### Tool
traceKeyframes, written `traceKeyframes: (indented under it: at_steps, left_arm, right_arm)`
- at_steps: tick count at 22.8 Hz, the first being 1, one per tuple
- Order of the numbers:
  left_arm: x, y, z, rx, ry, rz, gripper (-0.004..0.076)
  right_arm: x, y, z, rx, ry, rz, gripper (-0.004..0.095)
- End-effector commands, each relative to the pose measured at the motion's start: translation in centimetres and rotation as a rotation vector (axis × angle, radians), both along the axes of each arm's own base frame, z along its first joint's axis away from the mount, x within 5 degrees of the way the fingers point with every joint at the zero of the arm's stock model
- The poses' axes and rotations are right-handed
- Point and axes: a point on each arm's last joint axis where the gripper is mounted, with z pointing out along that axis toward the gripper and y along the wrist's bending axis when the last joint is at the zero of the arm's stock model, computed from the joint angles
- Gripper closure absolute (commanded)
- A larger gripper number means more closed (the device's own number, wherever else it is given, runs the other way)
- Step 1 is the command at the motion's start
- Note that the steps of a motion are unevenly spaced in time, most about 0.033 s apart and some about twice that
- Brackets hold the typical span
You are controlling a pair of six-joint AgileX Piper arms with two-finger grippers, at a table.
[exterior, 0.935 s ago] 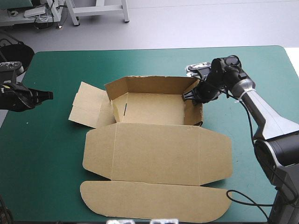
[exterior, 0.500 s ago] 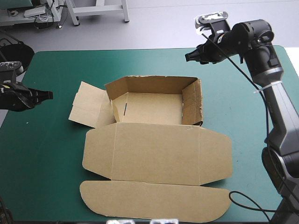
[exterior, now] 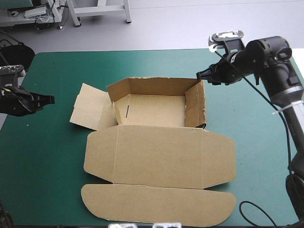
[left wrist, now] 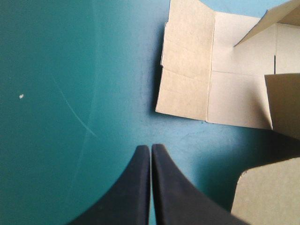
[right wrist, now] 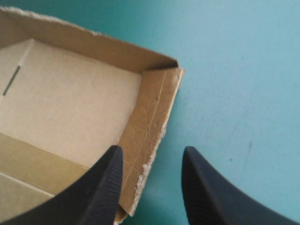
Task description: Fold the box
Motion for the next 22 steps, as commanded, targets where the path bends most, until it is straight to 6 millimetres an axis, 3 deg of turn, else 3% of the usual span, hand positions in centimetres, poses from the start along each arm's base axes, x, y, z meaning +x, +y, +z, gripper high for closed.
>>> traceKeyframes:
  at_steps: [1, 6, 14, 17, 20, 22]
  left_arm:
    - [-0.8, -0.4, 1.5, -0.012, -0.061, -0.003, 0.0731]
    - [-0.9, -0.5, 1.4, -0.017, -0.047, -0.008, 0.0733]
    - [-1.1, -0.6, 1.3, -0.026, -0.022, -0.016, 0.0733]
    - [-1.1, -0.4, 1.3, -0.003, -0.017, -0.016, 0.0733]
    - [-0.9, 0.7, 1.1, 0.089, -0.014, 0.013, 0.0732]
    - [-0.7, 1.2, 1.1, 0.070, -0.033, 0.038, 0.0732]
  right_arm:
    - [1.5, 0.3, -3.1, -0.018, 0.065, -0.010, 0.0516]
    - [5.5, 1.8, -8.6, 0.009, 0.155, -0.012, 0.0516]
    - [8.2, 3.2, -14.7, 0.044, 0.319, -0.007, 0.0542]
    - [8.5, 3.8, -15.7, 0.079, 0.347, 0.036, 0.0674]
    - [8.1, 3.8, -15.3, 0.092, 0.364, 0.043, 0.0919]
    - [7.9, 3.7, -14.4, 0.090, 0.351, 0.055, 0.0926]
